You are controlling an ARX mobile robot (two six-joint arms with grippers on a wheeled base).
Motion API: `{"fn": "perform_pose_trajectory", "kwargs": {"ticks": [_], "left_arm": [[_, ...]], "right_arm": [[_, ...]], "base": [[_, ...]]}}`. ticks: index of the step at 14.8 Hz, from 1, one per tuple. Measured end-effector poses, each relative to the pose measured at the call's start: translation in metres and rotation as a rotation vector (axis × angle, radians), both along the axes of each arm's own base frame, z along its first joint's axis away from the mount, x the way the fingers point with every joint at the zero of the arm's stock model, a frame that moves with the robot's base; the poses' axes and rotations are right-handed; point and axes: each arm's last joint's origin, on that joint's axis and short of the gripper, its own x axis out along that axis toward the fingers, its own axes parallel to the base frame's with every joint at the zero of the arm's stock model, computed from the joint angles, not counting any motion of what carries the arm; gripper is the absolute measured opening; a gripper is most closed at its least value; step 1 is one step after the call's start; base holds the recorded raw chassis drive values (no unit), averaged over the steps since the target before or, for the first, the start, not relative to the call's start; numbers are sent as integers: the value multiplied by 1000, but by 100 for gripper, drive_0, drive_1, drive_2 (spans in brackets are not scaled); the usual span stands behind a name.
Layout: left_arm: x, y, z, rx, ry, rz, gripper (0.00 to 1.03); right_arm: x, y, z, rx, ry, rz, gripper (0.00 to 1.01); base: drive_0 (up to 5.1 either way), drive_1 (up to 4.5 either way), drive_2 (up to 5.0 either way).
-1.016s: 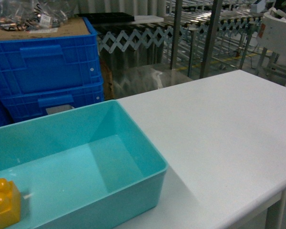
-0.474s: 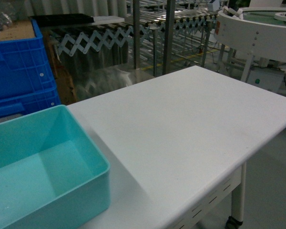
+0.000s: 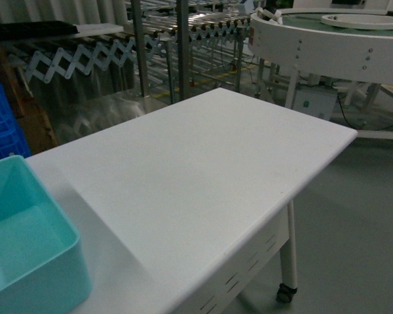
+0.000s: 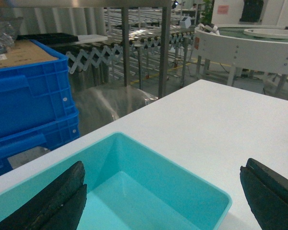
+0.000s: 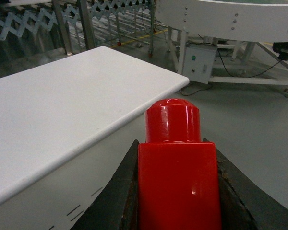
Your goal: Pick red block from blue box to shelf
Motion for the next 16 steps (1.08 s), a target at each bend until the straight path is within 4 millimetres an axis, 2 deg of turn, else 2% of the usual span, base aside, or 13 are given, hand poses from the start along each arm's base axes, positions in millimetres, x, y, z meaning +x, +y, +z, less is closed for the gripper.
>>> {"fn": "perform_pose_trajectory", "kwargs": {"ticks": [16], "left_arm": [[0, 0, 0, 0, 0, 0, 98]], "right_arm": [[0, 0, 0, 0, 0, 0, 27]], "base": [[-149, -149, -149]]}}
